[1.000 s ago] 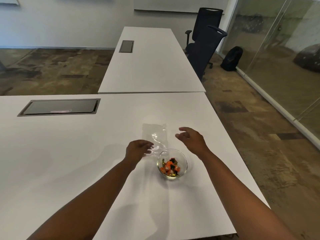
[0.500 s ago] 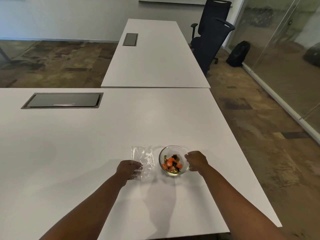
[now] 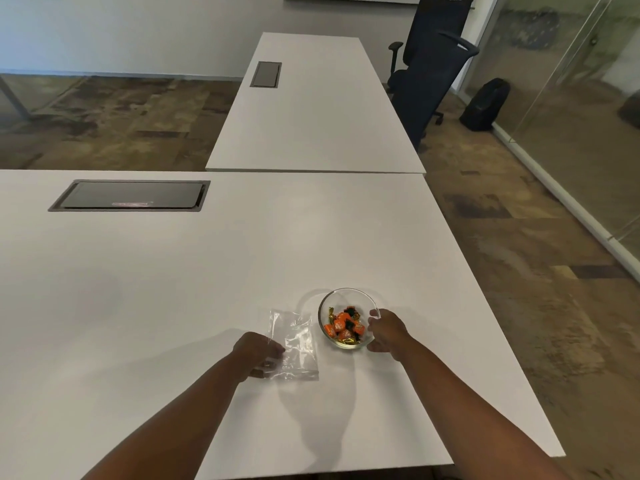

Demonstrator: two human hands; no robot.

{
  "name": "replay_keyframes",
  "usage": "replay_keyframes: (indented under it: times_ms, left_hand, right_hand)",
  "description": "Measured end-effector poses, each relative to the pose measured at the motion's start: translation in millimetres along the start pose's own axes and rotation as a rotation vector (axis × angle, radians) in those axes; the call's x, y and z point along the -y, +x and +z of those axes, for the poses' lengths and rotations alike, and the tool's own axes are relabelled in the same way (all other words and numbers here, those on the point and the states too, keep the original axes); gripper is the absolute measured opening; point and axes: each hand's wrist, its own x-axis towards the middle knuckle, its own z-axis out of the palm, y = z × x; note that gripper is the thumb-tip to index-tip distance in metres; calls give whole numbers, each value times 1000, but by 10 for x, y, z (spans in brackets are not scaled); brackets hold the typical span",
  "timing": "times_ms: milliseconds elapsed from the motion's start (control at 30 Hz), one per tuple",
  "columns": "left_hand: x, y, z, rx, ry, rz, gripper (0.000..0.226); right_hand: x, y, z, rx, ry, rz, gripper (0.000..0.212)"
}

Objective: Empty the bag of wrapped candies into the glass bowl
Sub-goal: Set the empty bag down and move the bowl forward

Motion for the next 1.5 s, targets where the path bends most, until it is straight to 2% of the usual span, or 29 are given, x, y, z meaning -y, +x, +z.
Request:
replay_keyframes:
  times_ms: [67,100,200,267,367,467,533,567,633,700,767,900,1033,1200,1500]
  left_hand:
    - [-28,-10,-32,-58,159,17,8]
    - [-37,6,-55,-109,273,29,11]
    - [-84,42,-115,-197,620,100,25]
    - [-103,89,-133,-285,789,138,43]
    - [-143,122,-117,-400,850,185,57]
    - [-245,125,-46,-509,658,372,48]
    - [-339,89,34,-472,405,502,37]
    - [-393,64,83,-379,243,499,33]
    - [-494,8,185,-97,-47,367,33]
    - [-548,-33,243,155,-144,220,42]
    - [-590,-36,282,282,-232,157,40]
    - [-667,47,302,267,-371,151,35]
    - [-794,120,289,268,-470,145,48]
    - [-992,227,280,234,-486,139,53]
    - [-1385,485,205,198,-514,140,49]
  right_hand:
    - [-2,15,20,-12,4,0,36]
    - [3,22,27,-22,-5,3,37]
    - [26,13,39,-32,-25,10,39]
    - [50,0,44,-35,-23,15,39]
    - [84,-25,49,-33,-20,18,38]
    - [156,-57,52,7,9,12,37]
    - [232,-95,60,35,31,1,35]
    - [279,-115,67,46,36,-7,34]
    - [373,-146,91,73,40,-21,34]
    - [447,-162,120,101,52,-30,35]
    - [515,-161,145,113,69,-38,34]
    - [629,-120,183,135,112,-51,36]
    - [730,-62,180,179,152,-3,40]
    - [914,28,222,205,304,25,40]
    - [1228,372,265,174,386,21,39]
